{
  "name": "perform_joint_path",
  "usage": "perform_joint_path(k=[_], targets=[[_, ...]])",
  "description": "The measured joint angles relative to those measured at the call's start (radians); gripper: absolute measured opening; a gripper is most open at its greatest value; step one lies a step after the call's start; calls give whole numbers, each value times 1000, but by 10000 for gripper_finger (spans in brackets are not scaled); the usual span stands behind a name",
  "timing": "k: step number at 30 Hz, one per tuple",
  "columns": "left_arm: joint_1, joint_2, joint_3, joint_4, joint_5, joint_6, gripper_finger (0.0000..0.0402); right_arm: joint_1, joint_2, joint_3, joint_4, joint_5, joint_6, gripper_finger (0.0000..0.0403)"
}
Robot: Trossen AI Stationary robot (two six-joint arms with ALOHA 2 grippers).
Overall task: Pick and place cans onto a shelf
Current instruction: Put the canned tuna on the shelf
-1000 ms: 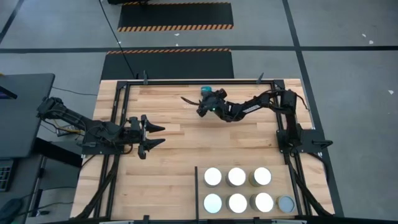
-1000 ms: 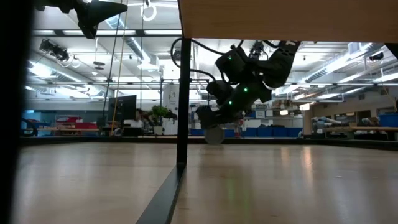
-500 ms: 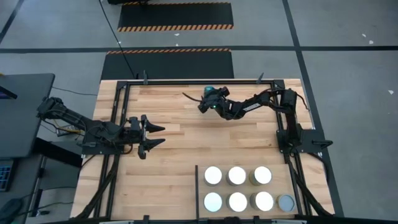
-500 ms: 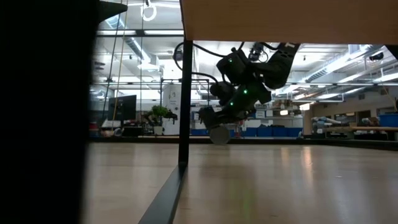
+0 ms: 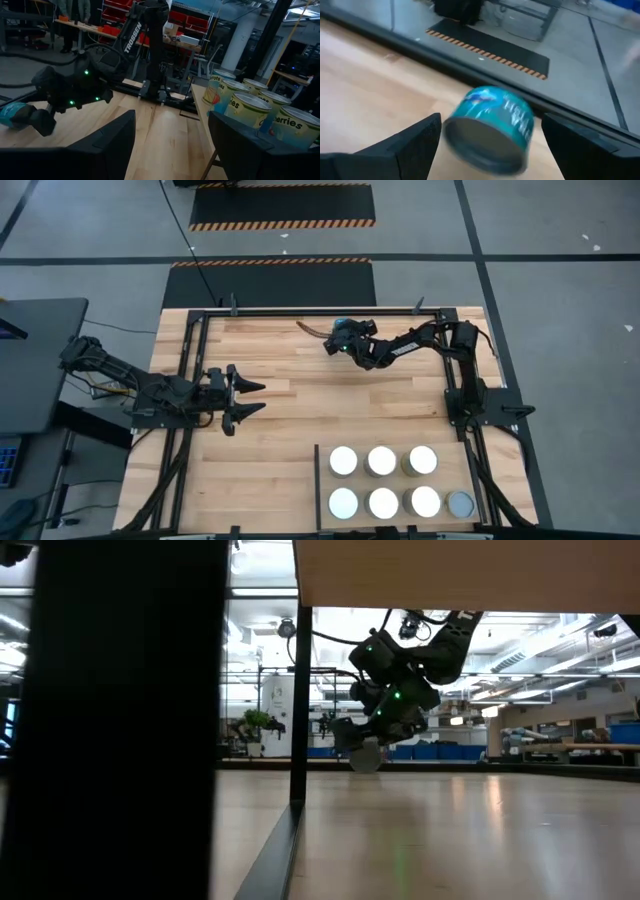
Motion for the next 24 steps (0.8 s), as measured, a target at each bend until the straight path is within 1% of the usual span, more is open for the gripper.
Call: perform_joint_path(k=[2,7,13,18,20,24], targets=[[0,0,0,0,0,0,256,-14,0,0,18,-2,20,350],[0,0,0,0,0,0,256,-43,0,0,30,-71,82,349],[0,0,0,0,0,0,256,-45,0,0,-15,-71,127,348],[0,0,0,0,0,0,256,-34,0,0,-15,-68,125,346],[0,0,0,0,0,0,256,-28,0,0,-15,-68,125,335],[0,0,0,0,0,0,256,-19,0,0,-23,-70,124,289]])
